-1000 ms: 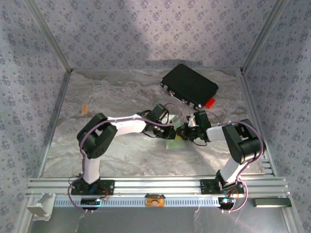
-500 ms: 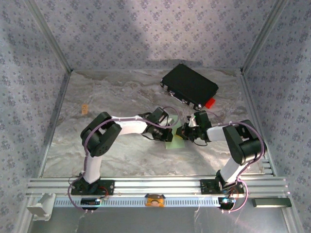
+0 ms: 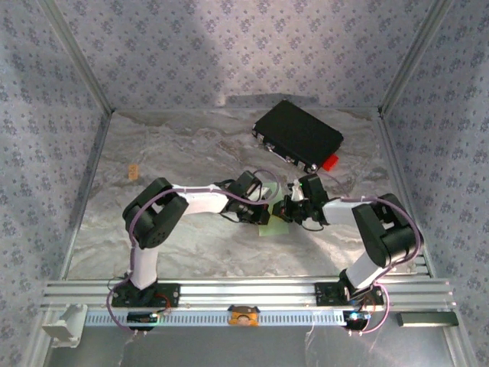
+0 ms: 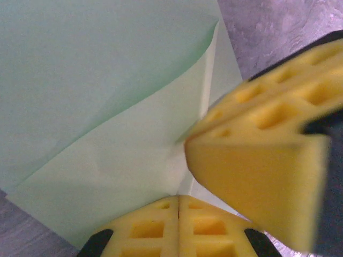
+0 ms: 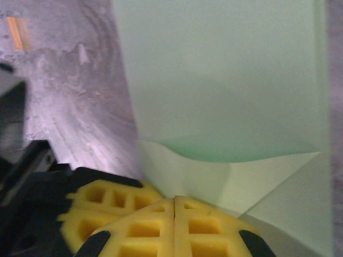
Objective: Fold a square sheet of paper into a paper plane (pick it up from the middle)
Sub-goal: Fold the triangle a second time at the center of the table.
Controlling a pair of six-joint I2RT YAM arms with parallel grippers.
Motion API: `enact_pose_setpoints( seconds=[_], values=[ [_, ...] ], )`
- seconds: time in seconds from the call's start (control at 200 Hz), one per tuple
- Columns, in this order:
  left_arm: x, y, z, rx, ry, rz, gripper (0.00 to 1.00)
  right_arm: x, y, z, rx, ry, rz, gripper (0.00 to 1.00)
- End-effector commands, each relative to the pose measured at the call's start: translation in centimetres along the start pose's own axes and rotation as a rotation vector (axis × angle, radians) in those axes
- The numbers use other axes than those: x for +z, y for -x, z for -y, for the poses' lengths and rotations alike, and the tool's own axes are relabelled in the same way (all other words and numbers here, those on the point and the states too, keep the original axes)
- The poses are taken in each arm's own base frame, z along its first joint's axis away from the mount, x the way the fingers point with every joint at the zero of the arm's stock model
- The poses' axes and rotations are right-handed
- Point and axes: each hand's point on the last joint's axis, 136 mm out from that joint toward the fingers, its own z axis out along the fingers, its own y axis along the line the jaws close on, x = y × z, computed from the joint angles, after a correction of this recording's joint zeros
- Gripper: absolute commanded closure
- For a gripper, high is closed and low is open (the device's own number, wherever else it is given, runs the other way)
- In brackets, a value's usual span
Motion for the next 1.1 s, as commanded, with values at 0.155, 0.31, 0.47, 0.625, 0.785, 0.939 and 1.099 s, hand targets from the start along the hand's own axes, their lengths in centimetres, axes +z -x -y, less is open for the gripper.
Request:
enact_pose_setpoints(
  seconds=[0.155,0.31,0.47,0.625,0.785,0.939,1.099],
  values=[
    [0.4,-2.2,-2.7,-0.028,0.084,-0.064,0.98,0.1,1.4,2.7,0.058,-0.047,0.023,1.0],
    [0.3,-2.4,-2.8,-0.029,0.087,-0.068,0.99,-1.1,3.4,2.8,0.06,-0.06,0.07,1.0],
    [0.4,-2.4,-2.7,-0.025,0.086,-0.071,1.0,-1.6,4.8,3.6,0.072,-0.076,0.099,1.0],
    [0.4,-2.4,-2.7,-0.017,0.087,-0.072,1.0,-2.4,5.3,3.3,0.067,-0.082,0.126,1.0],
    [0.3,-2.3,-2.7,-0.016,0.083,-0.064,1.0,-3.4,4.9,0.5,0.006,-0.032,0.137,1.0],
    [0.4,-2.1,-2.5,-0.015,0.08,-0.058,1.0,-2.6,3.4,-0.5,-0.029,-0.035,0.119,1.0],
    [0.3,-2.0,-2.3,-0.011,0.072,-0.052,0.99,-0.5,1.8,0.2,0.013,-0.003,0.044,1.0]
  ],
)
